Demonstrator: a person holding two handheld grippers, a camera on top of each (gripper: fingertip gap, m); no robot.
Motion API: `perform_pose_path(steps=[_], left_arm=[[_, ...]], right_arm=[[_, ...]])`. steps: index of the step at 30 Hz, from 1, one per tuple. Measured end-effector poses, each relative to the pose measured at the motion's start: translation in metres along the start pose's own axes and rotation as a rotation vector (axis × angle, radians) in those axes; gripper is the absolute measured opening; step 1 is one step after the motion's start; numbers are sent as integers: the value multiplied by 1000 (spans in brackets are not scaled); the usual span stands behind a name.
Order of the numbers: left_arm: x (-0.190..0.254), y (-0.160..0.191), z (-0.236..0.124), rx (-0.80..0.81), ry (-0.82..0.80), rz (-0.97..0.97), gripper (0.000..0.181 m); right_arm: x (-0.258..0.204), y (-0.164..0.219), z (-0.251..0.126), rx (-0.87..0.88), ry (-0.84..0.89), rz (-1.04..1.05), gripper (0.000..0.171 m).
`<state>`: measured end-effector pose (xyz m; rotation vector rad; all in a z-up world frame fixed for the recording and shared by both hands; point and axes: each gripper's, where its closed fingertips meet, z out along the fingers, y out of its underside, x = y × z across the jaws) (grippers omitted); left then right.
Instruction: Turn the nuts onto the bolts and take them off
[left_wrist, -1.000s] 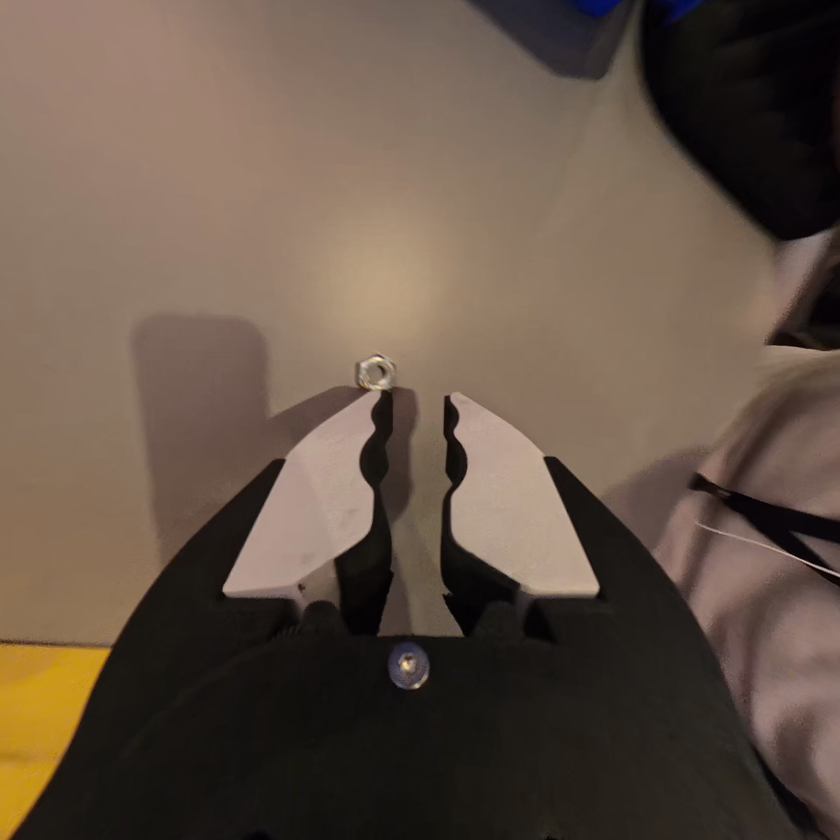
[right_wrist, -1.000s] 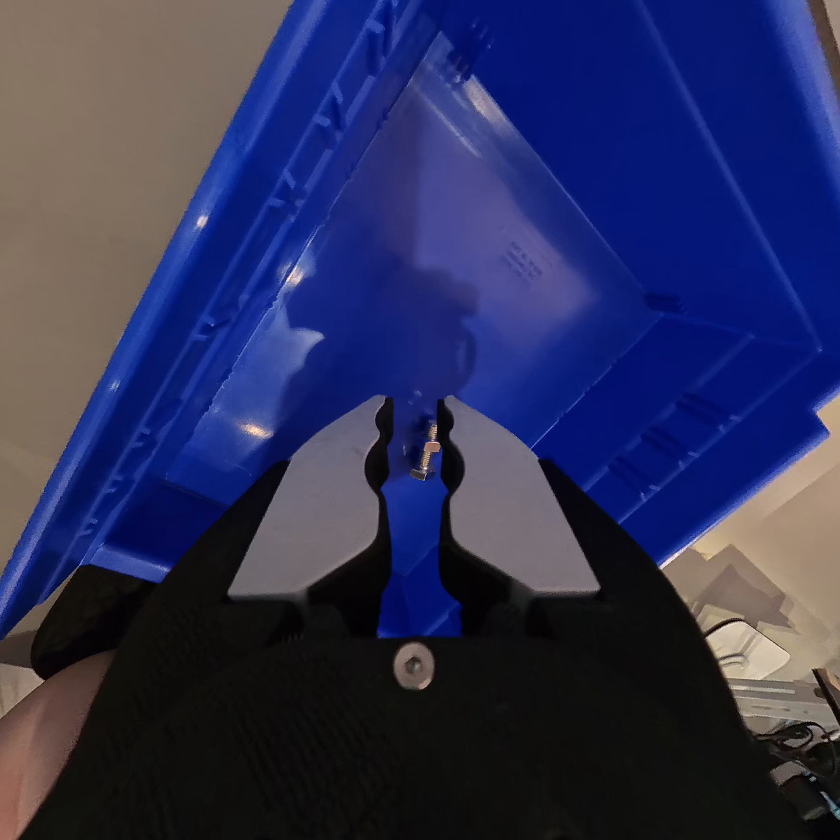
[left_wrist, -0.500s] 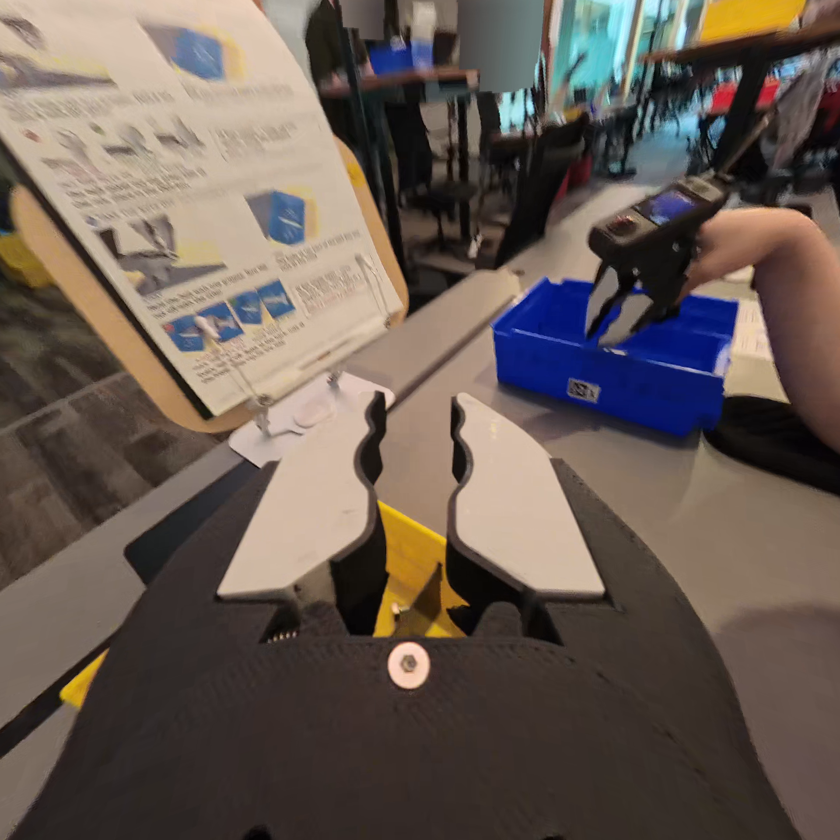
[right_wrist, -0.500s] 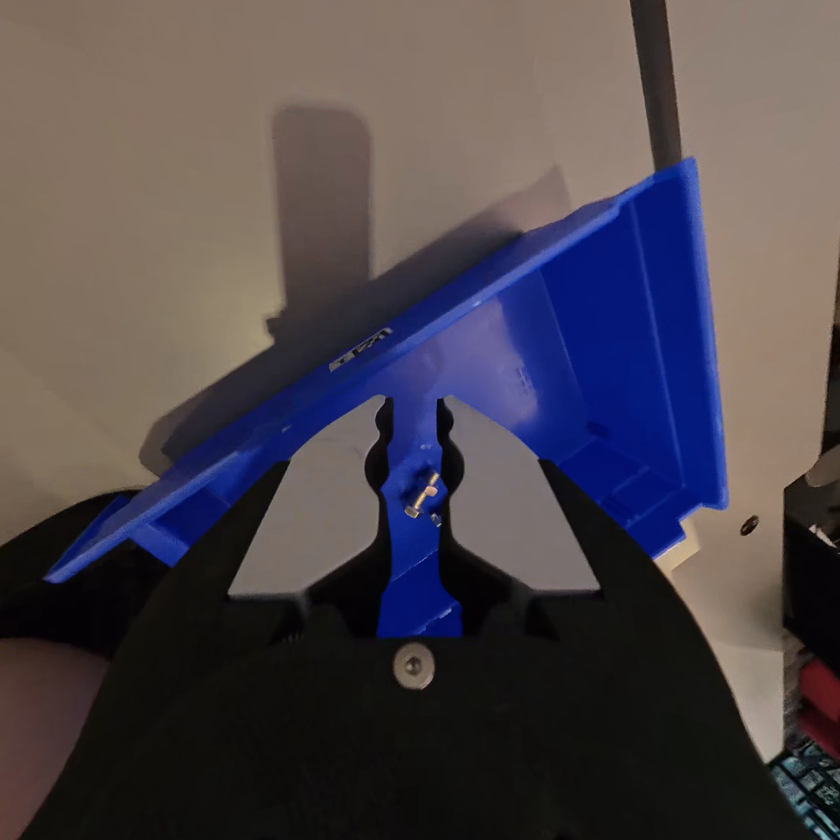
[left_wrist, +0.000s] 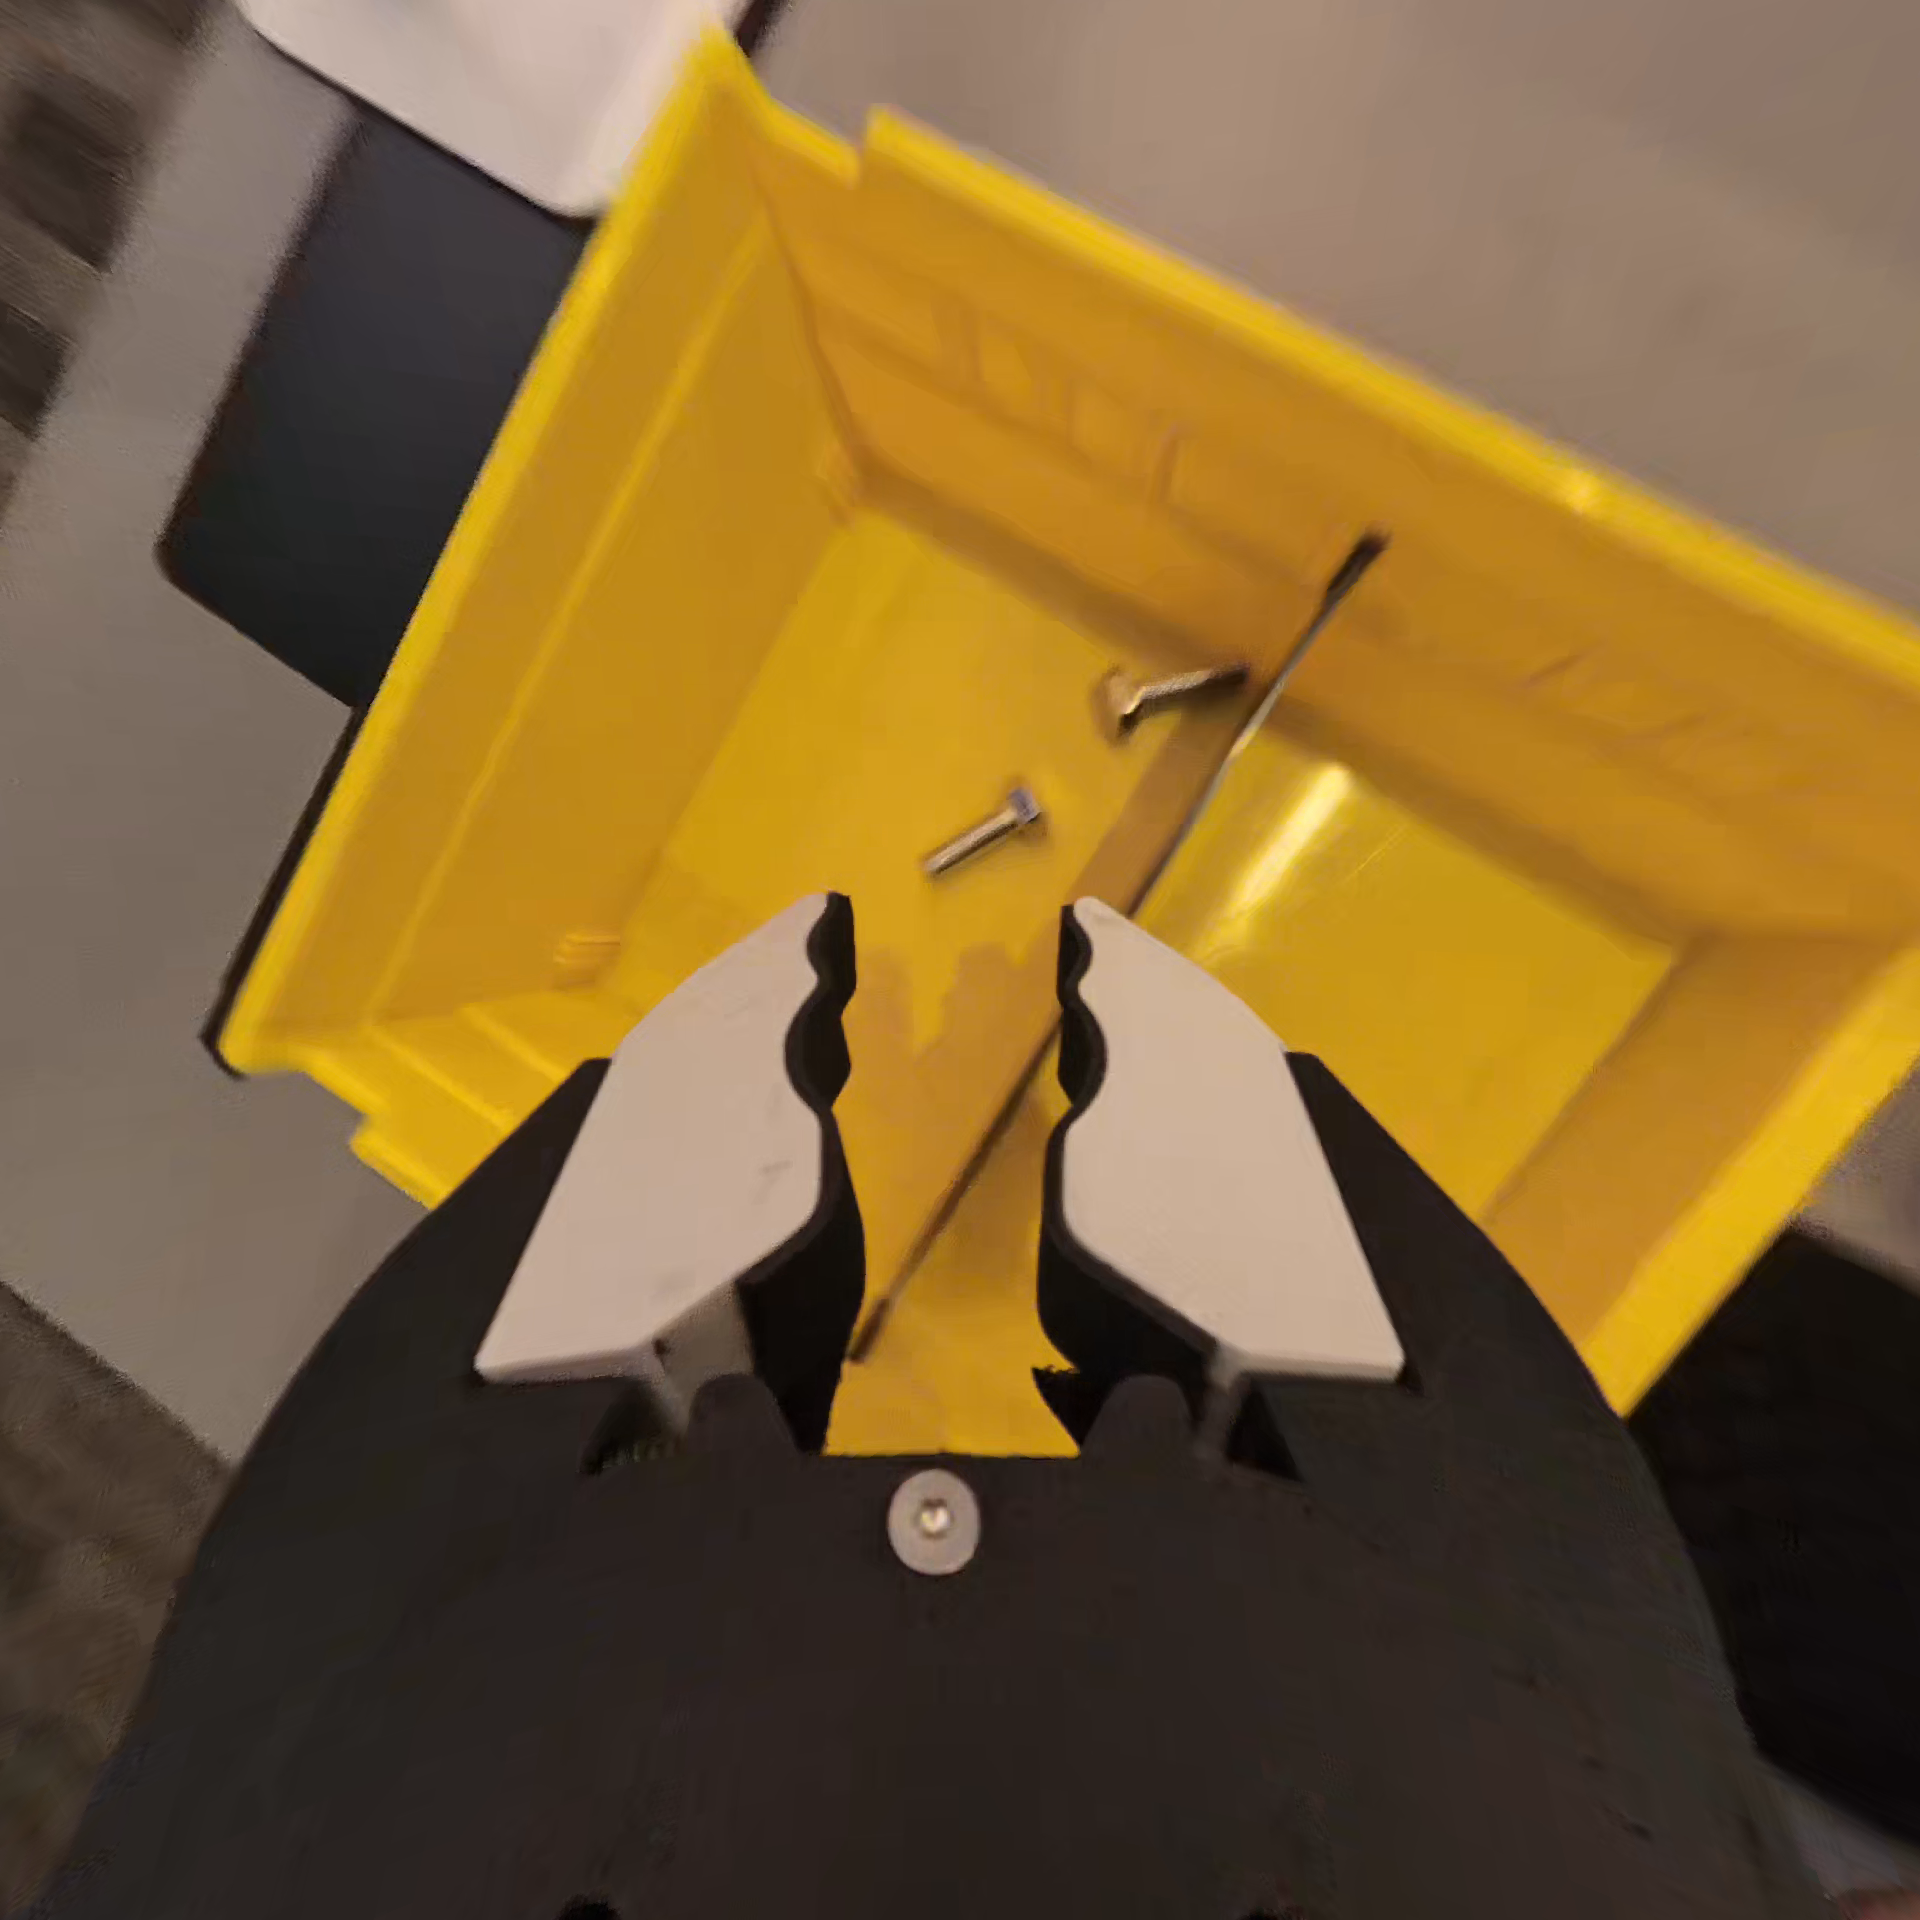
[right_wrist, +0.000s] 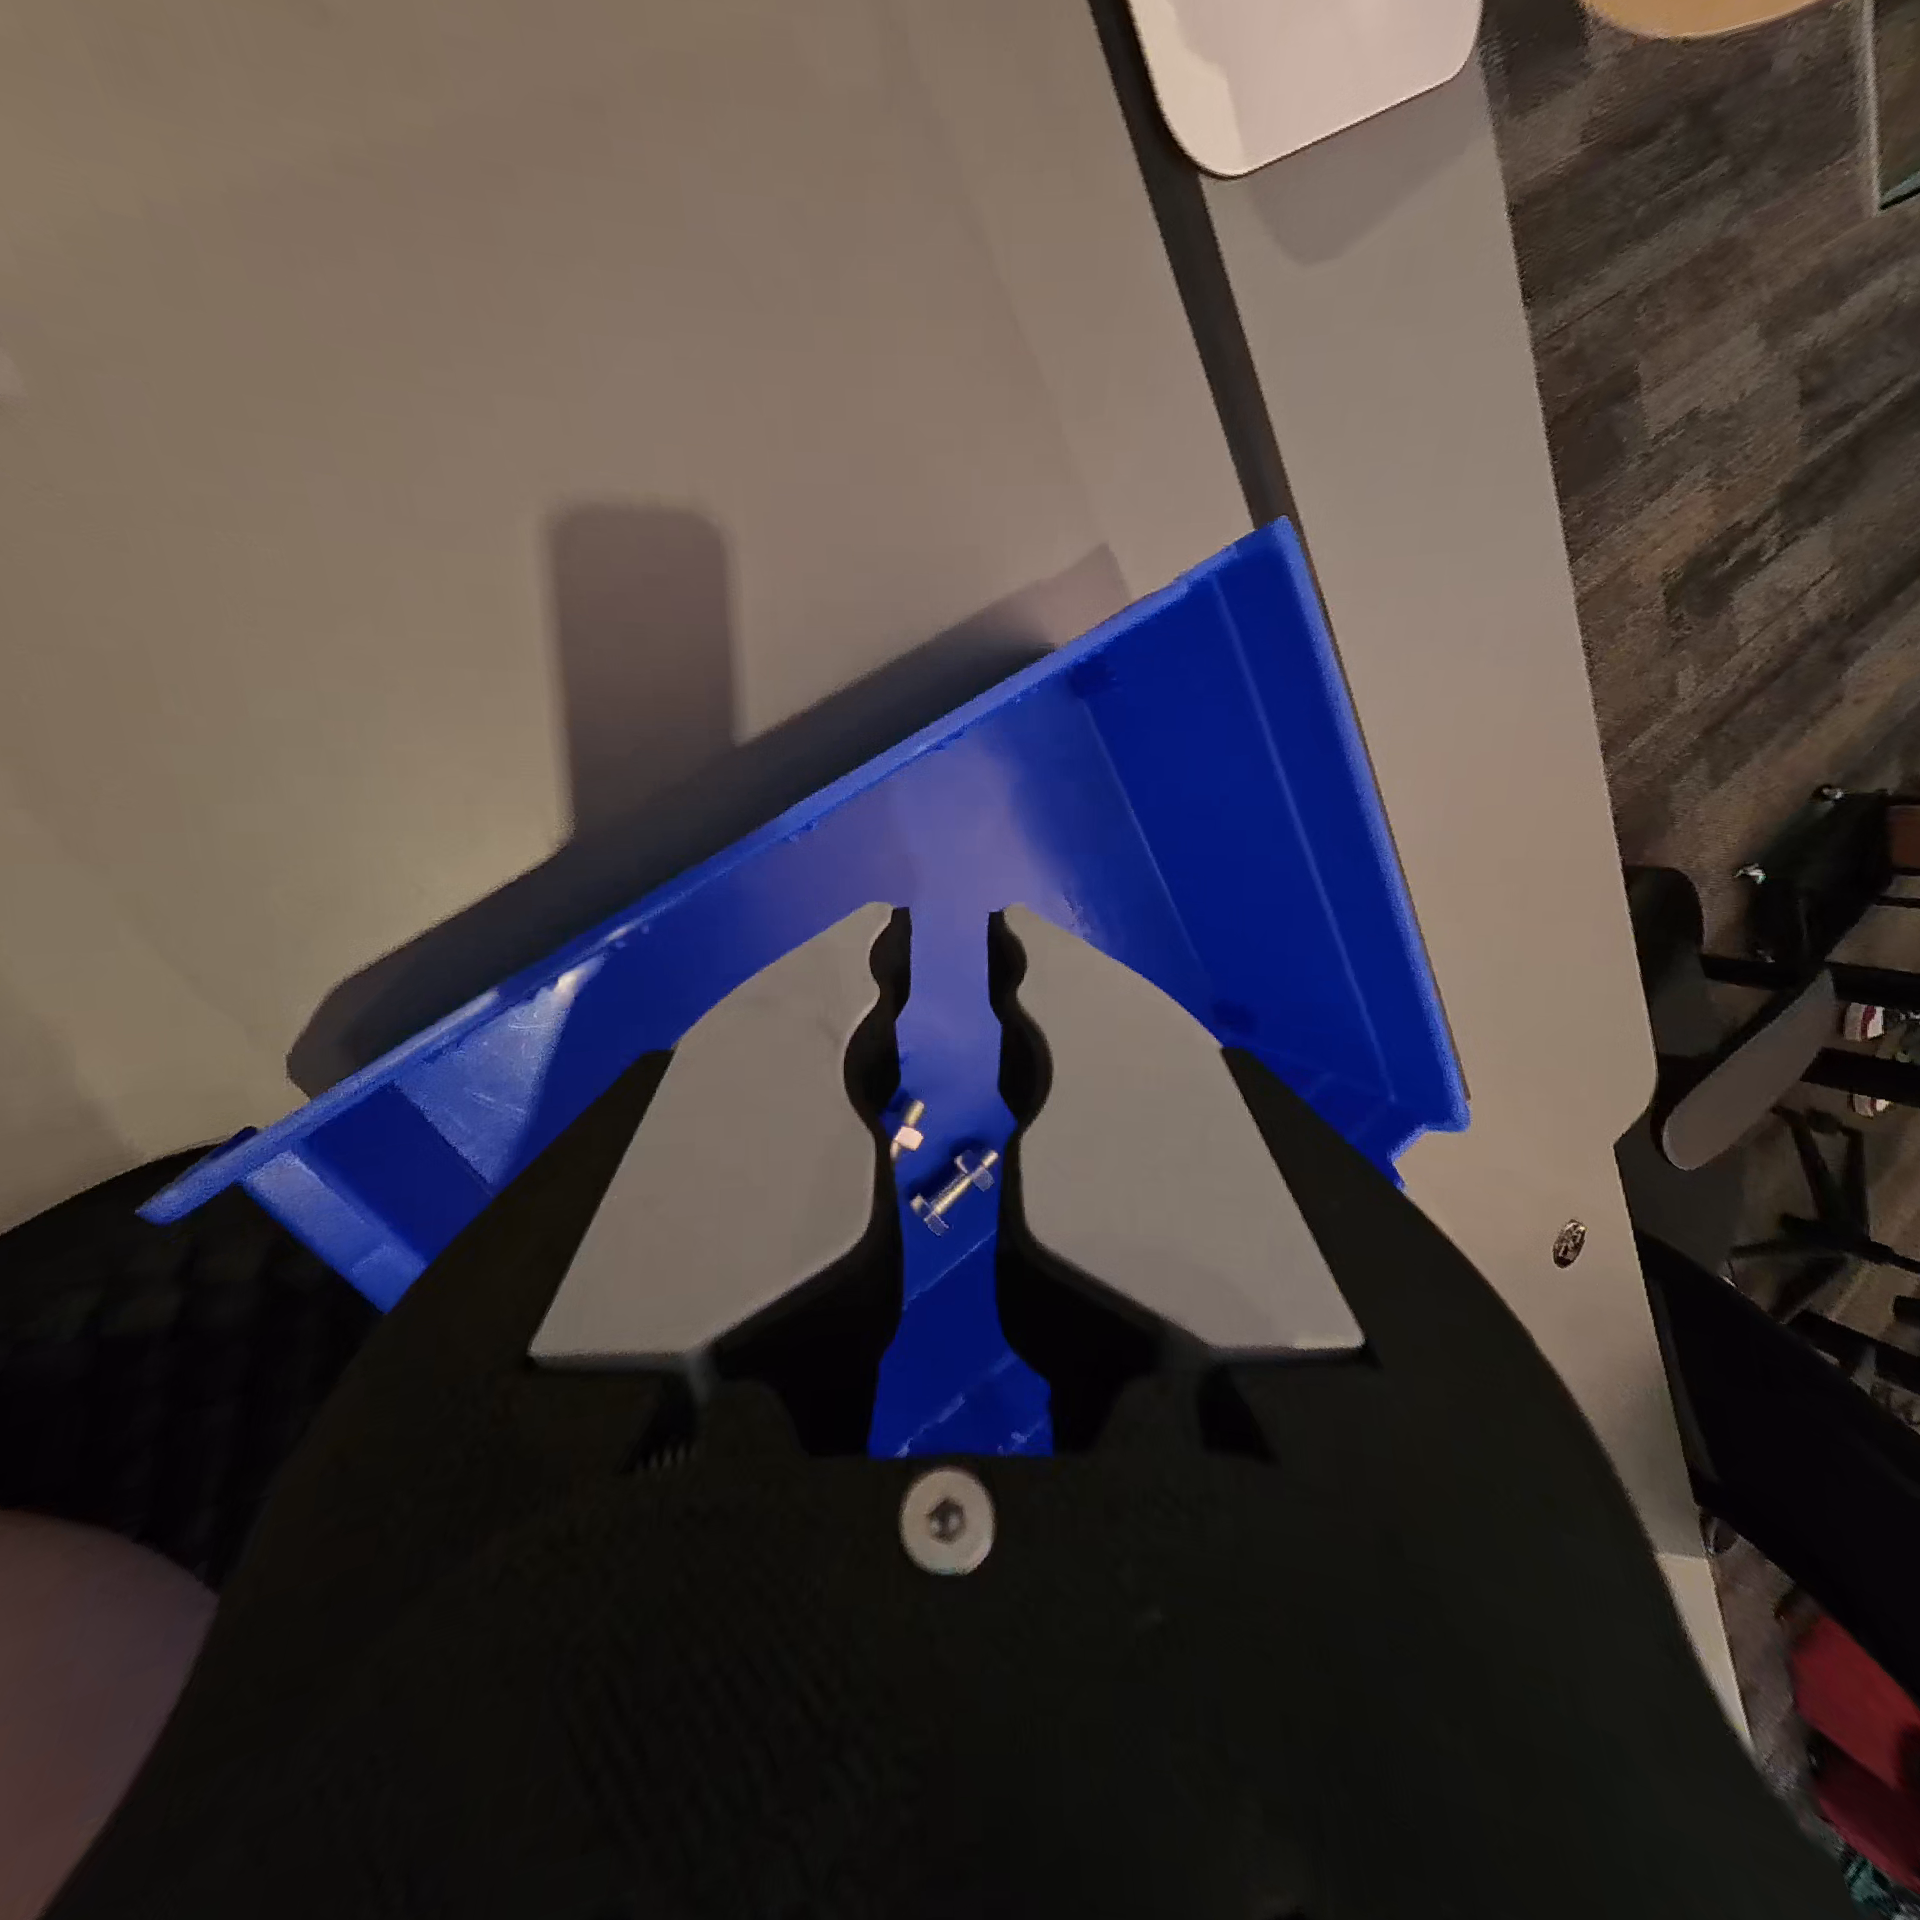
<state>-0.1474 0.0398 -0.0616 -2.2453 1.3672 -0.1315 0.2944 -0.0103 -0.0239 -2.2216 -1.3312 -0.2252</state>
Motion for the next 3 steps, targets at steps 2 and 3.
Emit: perform_pose_path(steps=[2, 3], left_arm=[[-11, 4, 18, -118, 64, 123, 34], [-12, 6, 25, -164, 122, 160, 27]], right_arm=[[3, 4, 0, 6, -1, 14, 16], [4, 7, 1, -2, -3, 20, 16]])
